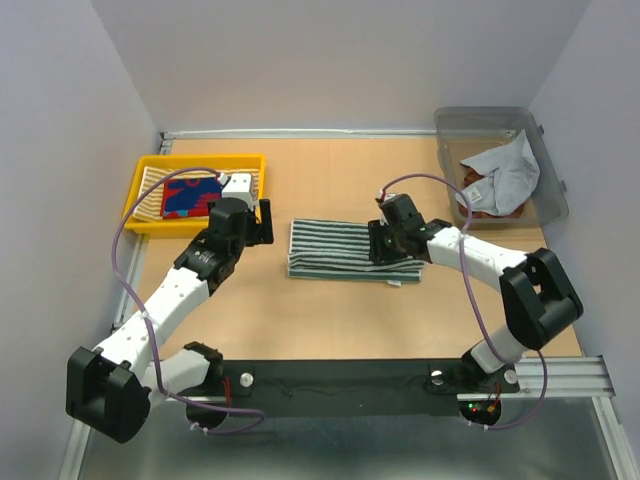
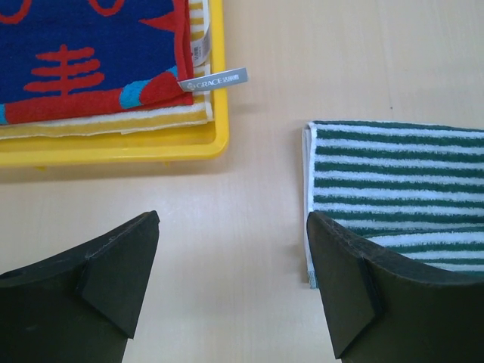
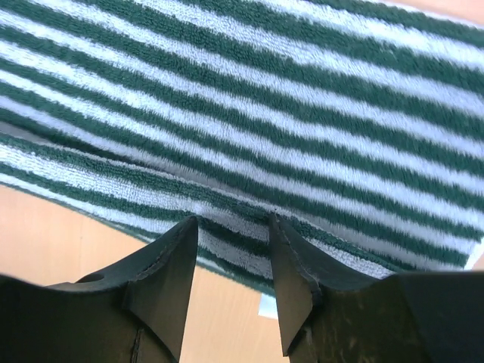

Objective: Fold and stack the towels
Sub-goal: Fold the towel

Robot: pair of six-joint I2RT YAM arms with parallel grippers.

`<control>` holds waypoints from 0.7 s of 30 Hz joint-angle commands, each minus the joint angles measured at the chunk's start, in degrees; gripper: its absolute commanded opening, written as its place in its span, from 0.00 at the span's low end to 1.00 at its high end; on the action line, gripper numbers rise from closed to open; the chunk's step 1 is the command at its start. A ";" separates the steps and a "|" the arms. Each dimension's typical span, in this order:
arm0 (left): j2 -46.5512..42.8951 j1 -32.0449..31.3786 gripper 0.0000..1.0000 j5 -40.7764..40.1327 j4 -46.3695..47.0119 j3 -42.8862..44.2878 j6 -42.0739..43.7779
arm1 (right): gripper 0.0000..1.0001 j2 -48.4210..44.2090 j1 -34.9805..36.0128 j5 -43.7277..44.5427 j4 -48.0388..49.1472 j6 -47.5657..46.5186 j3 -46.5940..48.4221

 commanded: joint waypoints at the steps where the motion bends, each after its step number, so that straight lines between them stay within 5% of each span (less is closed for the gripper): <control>1: 0.06 -0.14 0.90 3.30 2.26 0.36 -1.20 | 0.48 -4.49 0.55 1.63 1.88 5.11 -2.96; 10: 0.76 -6.19 0.88 12.89 6.38 -2.36 -15.96 | 0.48 -12.84 0.64 -0.05 6.28 11.09 -12.36; 21: 12.27 -17.28 0.75 11.40 11.92 -0.70 -26.16 | 0.45 -22.77 0.73 -2.95 8.04 14.08 -11.68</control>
